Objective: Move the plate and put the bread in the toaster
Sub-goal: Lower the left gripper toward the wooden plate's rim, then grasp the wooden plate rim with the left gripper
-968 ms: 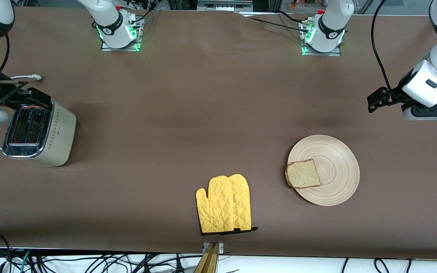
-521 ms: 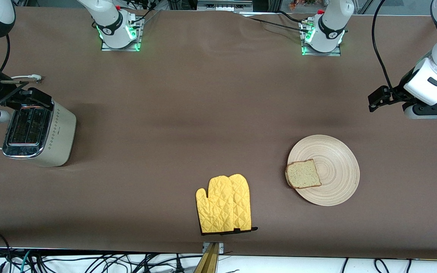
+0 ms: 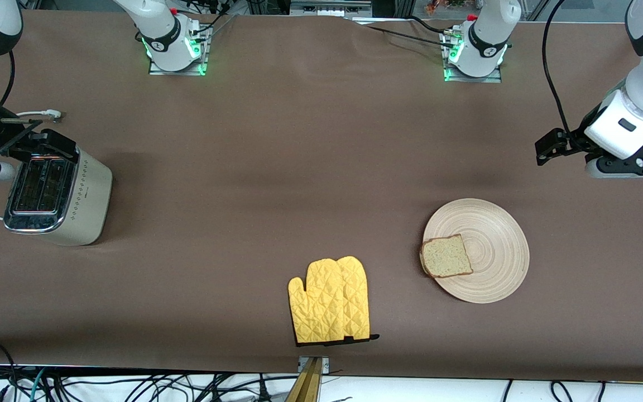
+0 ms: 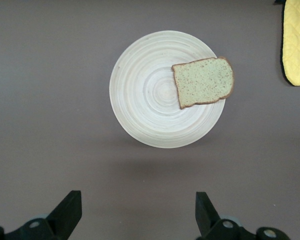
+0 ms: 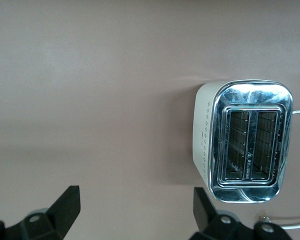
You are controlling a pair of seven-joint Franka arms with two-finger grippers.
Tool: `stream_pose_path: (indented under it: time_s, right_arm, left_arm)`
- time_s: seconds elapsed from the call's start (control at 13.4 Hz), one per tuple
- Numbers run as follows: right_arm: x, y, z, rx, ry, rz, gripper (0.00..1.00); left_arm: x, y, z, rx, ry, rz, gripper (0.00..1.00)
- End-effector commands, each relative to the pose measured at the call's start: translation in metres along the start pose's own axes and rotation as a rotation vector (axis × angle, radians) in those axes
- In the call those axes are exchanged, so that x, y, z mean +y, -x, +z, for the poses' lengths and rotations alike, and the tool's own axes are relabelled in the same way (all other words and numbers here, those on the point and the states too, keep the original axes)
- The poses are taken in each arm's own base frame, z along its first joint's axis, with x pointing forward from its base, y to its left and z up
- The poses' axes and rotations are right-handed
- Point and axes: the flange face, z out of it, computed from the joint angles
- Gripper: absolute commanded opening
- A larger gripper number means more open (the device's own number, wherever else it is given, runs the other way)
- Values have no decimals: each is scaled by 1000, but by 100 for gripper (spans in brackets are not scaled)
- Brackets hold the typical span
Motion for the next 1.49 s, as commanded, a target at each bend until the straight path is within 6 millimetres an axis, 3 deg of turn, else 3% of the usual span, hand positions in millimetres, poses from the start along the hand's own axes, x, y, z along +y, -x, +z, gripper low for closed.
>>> stream_pose_path:
  time_s: [0.0,0.22,0.37,0.52,0.67,0.82,0.97,1.19,1.41]
  right_arm:
    - [-1,0,-5,3,1,-7,100]
    - [3,-1,-3,-2,1,-2,100]
    - [3,-2,-3,1,1,-5,100]
    - [2,-2,-2,-2,4,-4,100]
    - [2,-2,-2,0,3,-2,100]
    - [2,-2,-2,0,3,-2,100]
    - [2,-2,-2,0,1,-2,100]
    - [2,-3,-1,0,1,-7,100]
    - [2,-3,-1,0,1,-2,100]
  left_arm:
    - [-24,-21,20,-44,70,-32,100]
    - [-69,-54,81,-134,196,-101,100]
    - [-119,-64,120,-175,273,-139,100]
    - [-152,-70,169,-213,379,-109,100]
    - [-186,-73,224,-229,562,-115,100]
    - [-217,-70,297,-223,742,-106,100]
    - [-244,-81,352,-119,837,-49,100]
    - [-245,-94,406,10,1021,-140,100]
    - [-245,-111,424,56,1037,-112,100]
